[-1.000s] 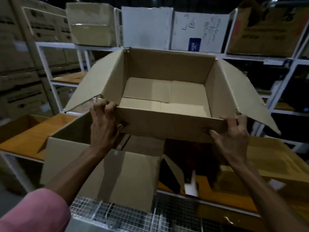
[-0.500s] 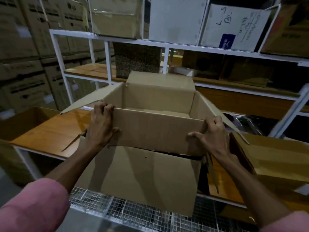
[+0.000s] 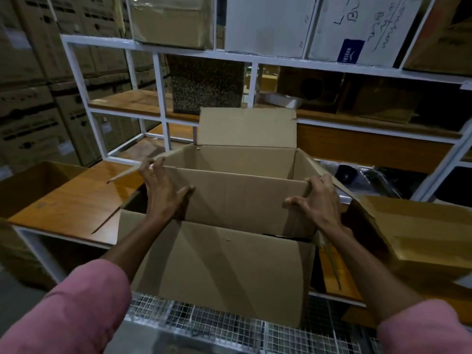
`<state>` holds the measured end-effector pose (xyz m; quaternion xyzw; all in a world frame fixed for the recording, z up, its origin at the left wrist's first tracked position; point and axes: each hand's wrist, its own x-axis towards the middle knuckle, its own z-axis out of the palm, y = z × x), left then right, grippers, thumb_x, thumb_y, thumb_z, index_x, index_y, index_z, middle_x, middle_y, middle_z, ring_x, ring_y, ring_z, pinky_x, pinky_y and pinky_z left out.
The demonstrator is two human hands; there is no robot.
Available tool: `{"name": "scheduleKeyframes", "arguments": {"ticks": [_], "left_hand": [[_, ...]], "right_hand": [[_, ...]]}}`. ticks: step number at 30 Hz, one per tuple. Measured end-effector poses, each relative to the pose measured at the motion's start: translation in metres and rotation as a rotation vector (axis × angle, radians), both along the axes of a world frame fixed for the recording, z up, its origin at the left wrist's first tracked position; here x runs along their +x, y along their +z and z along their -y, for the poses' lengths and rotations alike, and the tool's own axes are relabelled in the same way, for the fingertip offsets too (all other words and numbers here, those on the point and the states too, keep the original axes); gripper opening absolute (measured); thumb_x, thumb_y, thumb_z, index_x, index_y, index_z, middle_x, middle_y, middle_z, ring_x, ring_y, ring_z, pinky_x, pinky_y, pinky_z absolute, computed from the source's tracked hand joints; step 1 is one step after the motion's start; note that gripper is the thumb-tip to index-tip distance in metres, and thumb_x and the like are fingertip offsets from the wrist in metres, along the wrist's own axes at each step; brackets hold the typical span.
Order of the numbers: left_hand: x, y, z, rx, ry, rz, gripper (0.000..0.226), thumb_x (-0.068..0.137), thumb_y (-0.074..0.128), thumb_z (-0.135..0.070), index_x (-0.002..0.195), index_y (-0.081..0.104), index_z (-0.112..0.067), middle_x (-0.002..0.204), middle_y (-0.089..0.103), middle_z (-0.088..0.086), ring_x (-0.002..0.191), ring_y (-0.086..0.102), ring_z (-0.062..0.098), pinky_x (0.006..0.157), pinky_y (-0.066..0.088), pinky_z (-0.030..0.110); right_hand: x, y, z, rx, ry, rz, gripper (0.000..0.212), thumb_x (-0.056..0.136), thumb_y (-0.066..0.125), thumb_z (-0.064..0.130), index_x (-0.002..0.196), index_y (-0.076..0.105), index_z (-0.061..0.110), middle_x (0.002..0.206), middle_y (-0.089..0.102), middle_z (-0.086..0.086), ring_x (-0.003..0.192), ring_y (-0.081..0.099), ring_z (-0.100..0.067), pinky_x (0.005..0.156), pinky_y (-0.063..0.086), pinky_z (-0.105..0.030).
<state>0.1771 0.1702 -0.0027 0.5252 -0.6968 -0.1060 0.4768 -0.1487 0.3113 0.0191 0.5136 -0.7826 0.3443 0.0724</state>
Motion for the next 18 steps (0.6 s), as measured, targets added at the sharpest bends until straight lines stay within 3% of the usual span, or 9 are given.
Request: {"name": "scheduleKeyframes", "arguments": {"ticks": [2, 5, 8, 11, 15, 18], "left_hand": [[-0.003, -0.006, -0.001, 0.061, 0.055, -0.082, 0.097, 0.076, 0.087, -0.028, 0.147, 0.023, -0.014, 0.154, 0.010, 0.018, 0.140, 0.027, 0.039, 0.113, 0.038, 0.052], [-0.011, -0.014, -0.001, 0.317, 0.110, -0.256, 0.102, 0.081, 0.081, -0.040, 0.153, 0.014, -0.011, 0.155, 0.014, 0.021, 0.140, 0.027, 0.045, 0.115, 0.031, 0.054], [-0.016, -0.020, 0.001, 0.505, 0.125, -0.249, 0.096, 0.086, 0.072, -0.052, 0.152, 0.019, -0.007, 0.155, 0.022, 0.023, 0.140, 0.028, 0.048, 0.114, 0.030, 0.056], [-0.020, -0.018, 0.002, 0.494, 0.147, -0.165, 0.092, 0.087, 0.068, -0.055, 0.149, 0.023, -0.005, 0.152, 0.025, 0.024, 0.138, 0.029, 0.048, 0.109, 0.032, 0.056], [-0.027, -0.008, 0.008, 0.410, 0.190, -0.024, 0.090, 0.086, 0.065, -0.061, 0.146, 0.026, -0.006, 0.148, 0.027, 0.023, 0.136, 0.028, 0.047, 0.106, 0.034, 0.058], [-0.030, -0.001, 0.013, 0.376, 0.209, 0.050, 0.088, 0.083, 0.064, -0.066, 0.141, 0.032, -0.008, 0.143, 0.032, 0.022, 0.132, 0.032, 0.046, 0.103, 0.036, 0.059]], "right_hand": [[0.002, -0.006, 0.005, 0.018, 0.006, 0.005, 0.066, 0.063, 0.088, 0.049, 0.110, 0.060, 0.013, 0.111, 0.048, -0.009, 0.098, 0.047, -0.024, 0.076, 0.045, -0.036], [0.002, -0.013, 0.008, 0.035, -0.003, 0.004, 0.064, 0.065, 0.086, 0.049, 0.112, 0.059, 0.014, 0.113, 0.046, -0.008, 0.102, 0.048, -0.026, 0.079, 0.050, -0.041], [0.000, -0.013, 0.009, 0.035, -0.016, 0.045, 0.064, 0.068, 0.087, 0.044, 0.116, 0.060, 0.012, 0.116, 0.044, -0.010, 0.104, 0.048, -0.026, 0.079, 0.050, -0.038], [-0.004, -0.011, 0.010, 0.045, -0.029, 0.057, 0.068, 0.069, 0.088, 0.042, 0.121, 0.060, 0.010, 0.123, 0.043, -0.013, 0.110, 0.048, -0.030, 0.083, 0.049, -0.037], [-0.003, -0.002, 0.019, 0.188, -0.122, 0.037, 0.069, 0.071, 0.085, 0.048, 0.121, 0.056, 0.011, 0.138, 0.037, -0.014, 0.121, 0.047, -0.038, 0.096, 0.050, -0.051], [-0.003, 0.007, 0.023, 0.301, -0.189, 0.028, 0.071, 0.073, 0.083, 0.052, 0.124, 0.054, 0.011, 0.145, 0.032, -0.014, 0.126, 0.044, -0.042, 0.097, 0.047, -0.054]]}}
